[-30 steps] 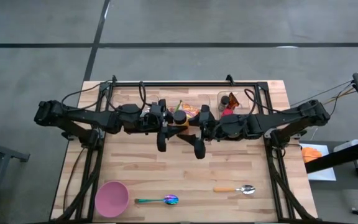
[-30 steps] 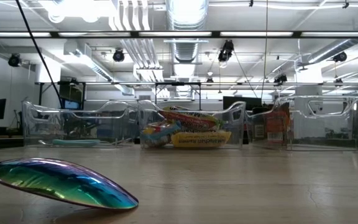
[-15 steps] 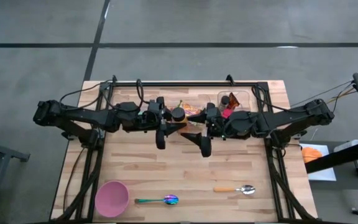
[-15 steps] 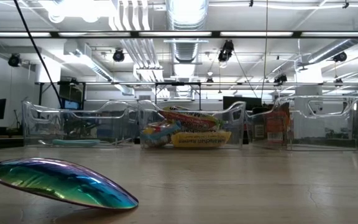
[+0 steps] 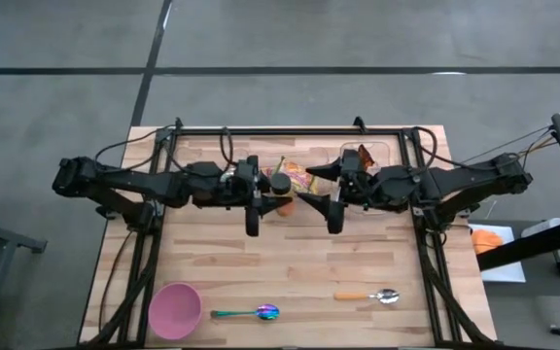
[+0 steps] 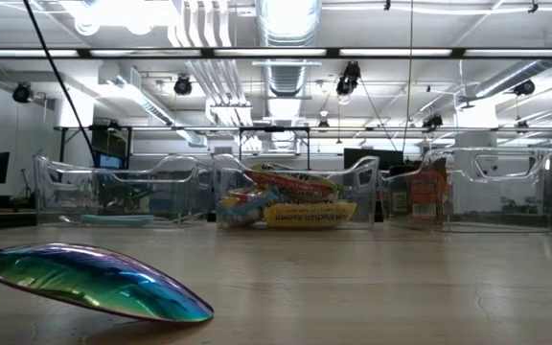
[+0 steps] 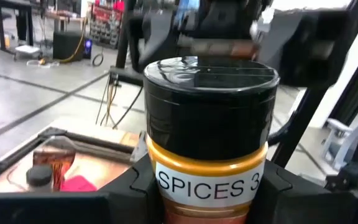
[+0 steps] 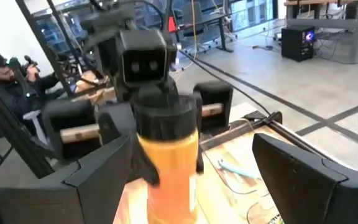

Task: Pick & Place Food Item
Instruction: Put the orange seasoning bottle into the right transparent bin

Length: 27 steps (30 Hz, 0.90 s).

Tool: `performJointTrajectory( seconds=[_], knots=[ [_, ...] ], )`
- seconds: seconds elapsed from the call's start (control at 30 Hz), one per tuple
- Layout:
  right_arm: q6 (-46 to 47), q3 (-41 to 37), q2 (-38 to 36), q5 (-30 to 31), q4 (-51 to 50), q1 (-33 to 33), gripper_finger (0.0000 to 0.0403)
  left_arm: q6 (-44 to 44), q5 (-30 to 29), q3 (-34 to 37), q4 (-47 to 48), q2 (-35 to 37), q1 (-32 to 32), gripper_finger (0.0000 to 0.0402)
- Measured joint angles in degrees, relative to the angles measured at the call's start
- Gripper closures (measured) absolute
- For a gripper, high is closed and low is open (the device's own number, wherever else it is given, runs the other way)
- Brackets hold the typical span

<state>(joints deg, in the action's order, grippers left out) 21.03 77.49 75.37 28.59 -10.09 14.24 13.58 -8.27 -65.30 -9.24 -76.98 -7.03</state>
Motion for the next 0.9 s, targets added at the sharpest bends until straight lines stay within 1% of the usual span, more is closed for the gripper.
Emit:
performJointTrajectory(
  seconds=[0.2, 0.33, 0.47, 0.67, 0.9],
  knots=[
    [-0.1, 0.0, 2.7, -0.3, 3.2, -0.7, 0.0074, 0.0, 0.4, 0.0, -0.2, 0.2, -0.1, 0.0256],
    [1.3, 0.0, 3.3, -0.5, 4.2, -1.6, 0.0074, 0.1, 0.4, 0.0, 0.0, 0.1, 0.0, 0.0256],
    [0.3, 0.0, 3.8, -1.9, 7.8, -1.8, 0.0074, 0.1, 0.4, 0.0, 0.2, 0.2, 0.0, 0.0256],
    [1.0, 0.0, 4.4, -4.0, 8.7, -2.0, 0.0074, -0.1, 0.4, 0.0, 0.5, -0.2, 0.0, 0.0256],
    [1.3, 0.0, 6.6, -4.7, 11.5, -2.0, 0.0074, -0.1, 1.7, -0.1, -1.8, -2.2, 0.1, 0.0256]
  ],
)
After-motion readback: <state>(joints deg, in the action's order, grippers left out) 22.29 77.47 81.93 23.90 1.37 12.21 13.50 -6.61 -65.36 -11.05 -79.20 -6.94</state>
